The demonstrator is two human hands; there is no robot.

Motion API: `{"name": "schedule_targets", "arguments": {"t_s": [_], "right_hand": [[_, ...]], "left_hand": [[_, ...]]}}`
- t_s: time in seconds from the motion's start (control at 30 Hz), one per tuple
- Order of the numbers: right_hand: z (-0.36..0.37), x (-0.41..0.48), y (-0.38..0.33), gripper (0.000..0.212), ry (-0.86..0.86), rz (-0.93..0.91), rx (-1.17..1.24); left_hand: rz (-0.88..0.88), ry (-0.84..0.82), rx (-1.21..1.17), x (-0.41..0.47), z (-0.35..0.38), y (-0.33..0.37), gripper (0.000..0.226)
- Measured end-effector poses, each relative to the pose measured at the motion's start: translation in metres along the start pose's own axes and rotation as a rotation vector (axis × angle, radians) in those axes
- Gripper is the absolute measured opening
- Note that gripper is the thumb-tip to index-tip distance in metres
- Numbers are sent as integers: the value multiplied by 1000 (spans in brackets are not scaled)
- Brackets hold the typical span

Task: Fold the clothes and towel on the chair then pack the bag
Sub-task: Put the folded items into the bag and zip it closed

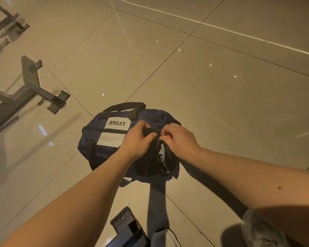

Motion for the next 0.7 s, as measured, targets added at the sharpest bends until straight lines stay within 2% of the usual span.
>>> {"name": "schedule_targets", "arguments": {"t_s": [0.1, 0.23, 0.33, 0.5, 0.57, 0.63, 0.7], "right_hand": [[-2, 8, 9, 8, 7, 82, 24], [-1, 16, 31, 6, 105, 383, 329], [-10, 25, 53, 5, 186, 554, 439], [4, 20, 49, 6, 44, 538, 515], [5, 15, 45, 5, 20, 508, 506], [2, 15, 42, 4, 3, 465, 484], [-2, 16, 41, 4, 1, 446, 487]], "left_hand": [[-5, 33, -38, -2, -4, 1, 16], [-102, 40, -70, -5, -2, -15, 17], [-173, 24, -89, -8, -3, -30, 20], [-185, 112, -118, -5, -11, -28, 25], [-78, 196, 1, -3, -17, -17, 27], [195, 269, 276, -3, -21, 9, 27], [408, 215, 386, -5, -10, 34, 18]]}}
Point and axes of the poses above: each hand's wrist, its own x-axis towards the middle knuckle, its own z-axis out of the palm, y = z × x, the point moved 8 cm from there along x, towards the middle knuckle, and after that the axes turned 11 degrees about y, right-handed, at the moved point
